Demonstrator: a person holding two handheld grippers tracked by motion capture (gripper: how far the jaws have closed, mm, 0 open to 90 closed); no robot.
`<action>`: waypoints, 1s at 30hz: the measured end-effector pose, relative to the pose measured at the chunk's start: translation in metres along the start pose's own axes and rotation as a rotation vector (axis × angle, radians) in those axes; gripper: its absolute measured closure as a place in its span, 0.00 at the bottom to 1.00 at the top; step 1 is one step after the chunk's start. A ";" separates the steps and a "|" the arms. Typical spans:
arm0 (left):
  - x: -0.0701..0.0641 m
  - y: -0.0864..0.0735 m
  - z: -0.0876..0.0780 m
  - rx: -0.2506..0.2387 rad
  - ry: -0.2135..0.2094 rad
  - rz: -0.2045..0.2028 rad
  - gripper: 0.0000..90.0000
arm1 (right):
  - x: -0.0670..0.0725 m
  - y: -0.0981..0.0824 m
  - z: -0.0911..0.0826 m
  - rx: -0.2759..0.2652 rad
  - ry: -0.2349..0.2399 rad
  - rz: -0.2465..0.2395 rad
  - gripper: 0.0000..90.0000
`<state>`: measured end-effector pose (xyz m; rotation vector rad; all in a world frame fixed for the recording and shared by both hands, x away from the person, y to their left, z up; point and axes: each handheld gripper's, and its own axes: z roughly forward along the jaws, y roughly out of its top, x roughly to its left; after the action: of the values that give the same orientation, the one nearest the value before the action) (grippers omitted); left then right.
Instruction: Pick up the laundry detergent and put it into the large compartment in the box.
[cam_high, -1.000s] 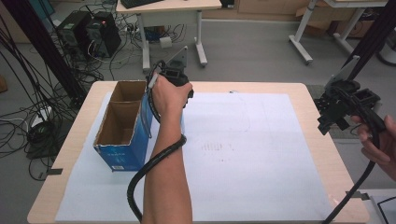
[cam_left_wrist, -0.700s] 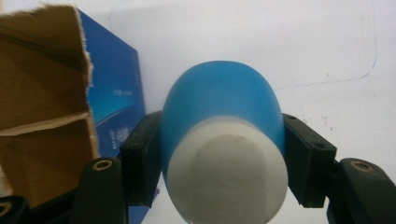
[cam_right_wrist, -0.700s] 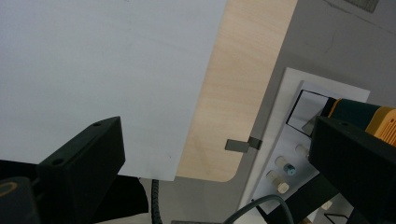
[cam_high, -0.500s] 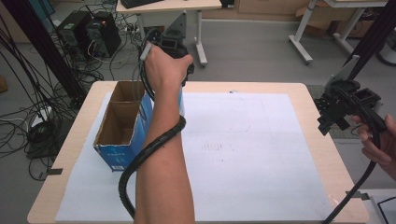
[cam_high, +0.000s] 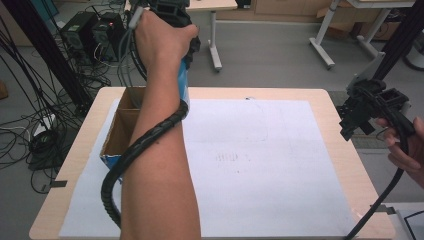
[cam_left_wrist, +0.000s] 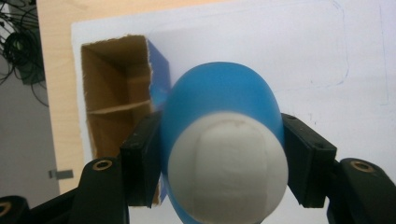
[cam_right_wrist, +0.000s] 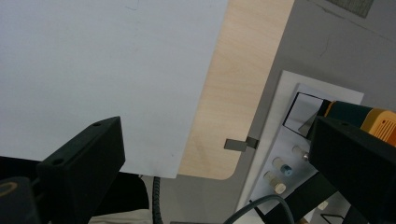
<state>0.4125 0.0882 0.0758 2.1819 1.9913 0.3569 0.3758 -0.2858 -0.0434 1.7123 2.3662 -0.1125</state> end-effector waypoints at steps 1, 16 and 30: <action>0.002 -0.001 -0.004 -0.002 0.001 -0.004 0.42 | 0.000 0.000 -0.001 0.000 0.001 -0.004 0.04; 0.045 -0.025 -0.033 -0.047 0.025 -0.081 0.42 | 0.005 -0.004 -0.010 -0.014 -0.003 -0.009 0.04; 0.084 -0.045 -0.028 -0.054 0.060 -0.113 0.42 | 0.017 -0.003 -0.017 -0.024 -0.020 -0.016 0.04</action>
<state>0.3686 0.1754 0.0951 2.0389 2.0998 0.4595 0.3661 -0.2681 -0.0309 1.6745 2.3576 -0.1025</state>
